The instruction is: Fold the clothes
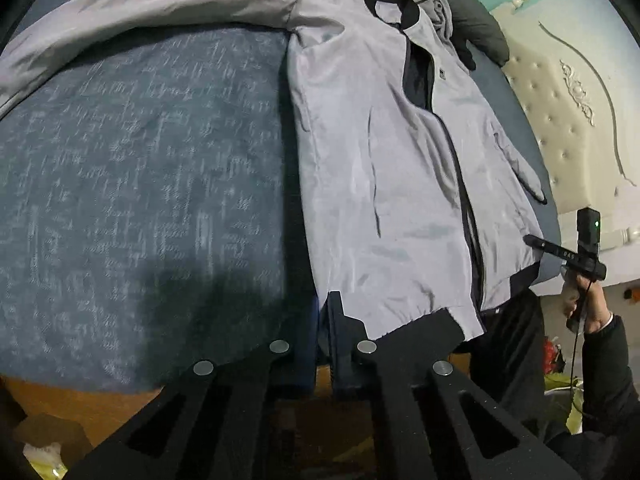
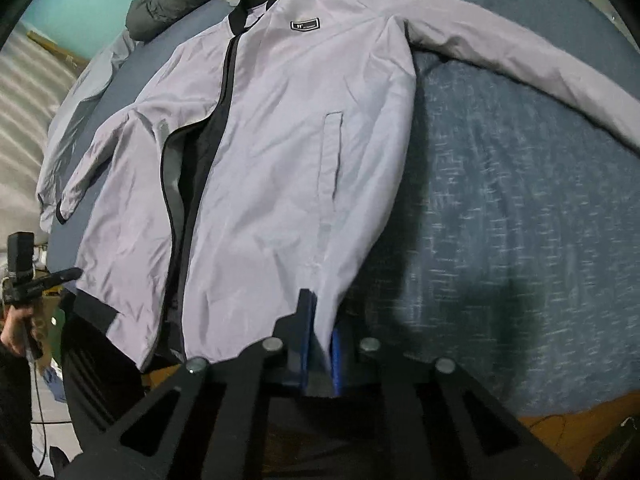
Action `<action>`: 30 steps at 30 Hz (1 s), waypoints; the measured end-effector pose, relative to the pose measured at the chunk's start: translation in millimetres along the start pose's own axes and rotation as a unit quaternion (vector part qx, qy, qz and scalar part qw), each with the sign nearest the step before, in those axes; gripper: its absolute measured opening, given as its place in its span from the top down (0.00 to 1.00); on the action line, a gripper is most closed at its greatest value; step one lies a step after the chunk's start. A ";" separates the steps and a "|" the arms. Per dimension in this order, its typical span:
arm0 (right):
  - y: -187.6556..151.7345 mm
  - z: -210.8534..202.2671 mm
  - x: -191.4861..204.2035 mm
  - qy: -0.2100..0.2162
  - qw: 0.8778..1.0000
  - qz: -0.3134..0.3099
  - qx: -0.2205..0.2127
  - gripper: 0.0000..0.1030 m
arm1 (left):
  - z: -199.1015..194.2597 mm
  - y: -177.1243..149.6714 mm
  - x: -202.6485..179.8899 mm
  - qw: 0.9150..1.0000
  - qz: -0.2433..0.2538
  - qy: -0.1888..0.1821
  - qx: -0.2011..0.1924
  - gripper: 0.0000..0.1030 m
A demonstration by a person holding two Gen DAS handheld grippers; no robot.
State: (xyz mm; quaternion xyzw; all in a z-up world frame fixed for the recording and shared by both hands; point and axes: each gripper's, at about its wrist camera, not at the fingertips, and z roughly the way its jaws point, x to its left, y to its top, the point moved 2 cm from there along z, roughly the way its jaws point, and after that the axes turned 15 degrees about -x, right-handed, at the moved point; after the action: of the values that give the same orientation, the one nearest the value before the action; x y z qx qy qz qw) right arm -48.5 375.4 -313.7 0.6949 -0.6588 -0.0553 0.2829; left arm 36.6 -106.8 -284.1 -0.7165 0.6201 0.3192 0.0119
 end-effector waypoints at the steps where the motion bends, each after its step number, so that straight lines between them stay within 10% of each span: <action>1: -0.4 1.9 -1.7 -0.005 1.000 0.000 0.004 0.93 | 1.5 -3.5 1.2 1.000 -0.002 0.001 0.006 0.96; 10: -15.6 20.6 -21.6 -0.043 0.998 0.015 0.037 0.92 | 10.8 -10.7 10.5 0.999 -0.007 0.040 0.025 0.82; 13: 2.0 5.0 -29.6 -0.041 0.999 0.027 0.002 0.81 | -9.9 17.8 2.5 0.998 0.018 0.051 -0.012 0.57; 17: 48.6 -15.8 -44.4 -0.037 0.997 0.033 -0.063 0.55 | -31.7 56.9 -9.5 0.995 0.052 0.065 -0.059 0.48; 30: 214.6 7.6 -79.0 -0.039 0.989 -0.009 -0.143 0.48 | 31.6 265.2 -24.0 0.980 0.115 0.102 -0.127 0.42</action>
State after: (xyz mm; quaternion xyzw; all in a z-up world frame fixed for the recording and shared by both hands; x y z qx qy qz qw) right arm -251.6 453.7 -243.4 0.6502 -0.6485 -0.1784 0.3532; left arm -215.8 -133.8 -197.4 -0.6649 0.6506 0.3200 -0.1795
